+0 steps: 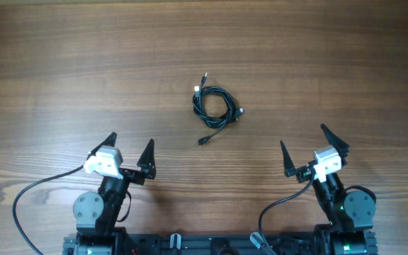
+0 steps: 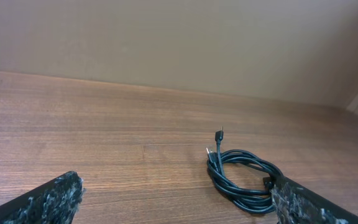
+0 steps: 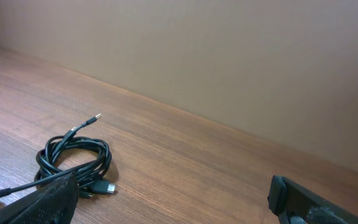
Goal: Untangle cables
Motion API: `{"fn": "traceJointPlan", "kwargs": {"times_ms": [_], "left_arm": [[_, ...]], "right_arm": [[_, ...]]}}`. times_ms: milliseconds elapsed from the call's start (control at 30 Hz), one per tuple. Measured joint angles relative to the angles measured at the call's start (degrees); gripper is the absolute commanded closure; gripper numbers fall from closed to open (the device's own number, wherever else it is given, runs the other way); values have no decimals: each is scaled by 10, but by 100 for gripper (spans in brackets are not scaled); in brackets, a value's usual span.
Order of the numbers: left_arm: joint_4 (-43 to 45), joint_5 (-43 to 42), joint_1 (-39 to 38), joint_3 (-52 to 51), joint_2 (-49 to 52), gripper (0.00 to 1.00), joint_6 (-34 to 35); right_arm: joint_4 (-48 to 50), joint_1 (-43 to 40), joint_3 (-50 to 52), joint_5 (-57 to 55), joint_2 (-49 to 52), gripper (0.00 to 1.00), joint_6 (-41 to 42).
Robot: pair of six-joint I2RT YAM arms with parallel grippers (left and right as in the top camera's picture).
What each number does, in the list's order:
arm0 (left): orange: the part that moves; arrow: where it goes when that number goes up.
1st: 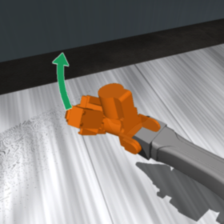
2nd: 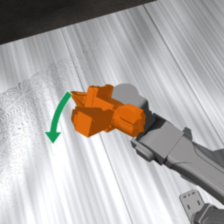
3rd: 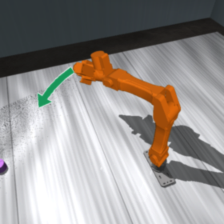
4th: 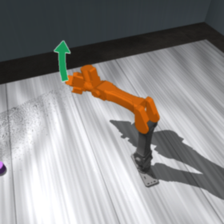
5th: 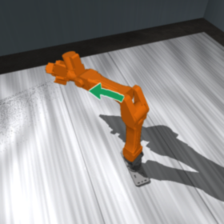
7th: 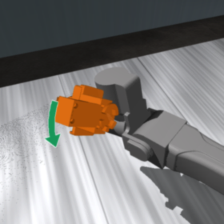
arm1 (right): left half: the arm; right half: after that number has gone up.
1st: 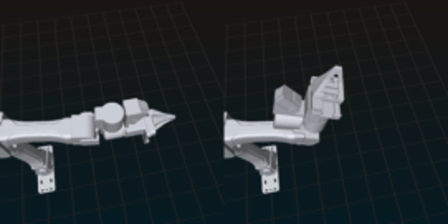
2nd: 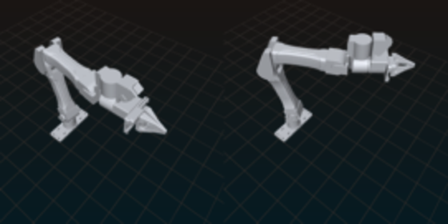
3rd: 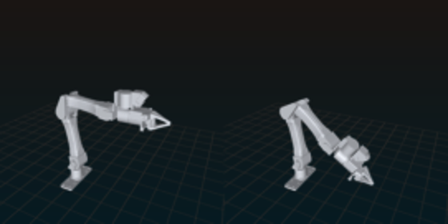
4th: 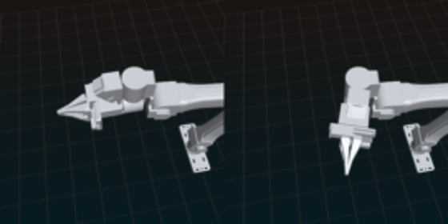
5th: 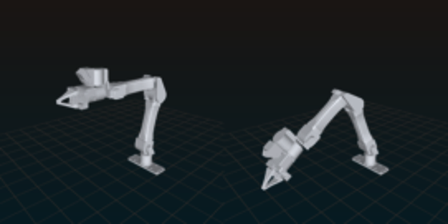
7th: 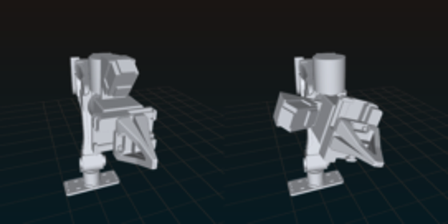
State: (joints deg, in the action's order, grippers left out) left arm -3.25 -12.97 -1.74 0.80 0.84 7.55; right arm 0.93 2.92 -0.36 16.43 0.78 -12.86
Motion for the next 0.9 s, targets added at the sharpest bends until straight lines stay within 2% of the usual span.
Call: {"fn": "traceJointPlan", "kwargs": {"times_ms": [233,900], "left_arm": [[0,0,0,0,0,0,0],[0,0,0,0,0,0,0]], "right_arm": [[0,0,0,0,1,0,38],[0,0,0,0,1,0,43]]}}
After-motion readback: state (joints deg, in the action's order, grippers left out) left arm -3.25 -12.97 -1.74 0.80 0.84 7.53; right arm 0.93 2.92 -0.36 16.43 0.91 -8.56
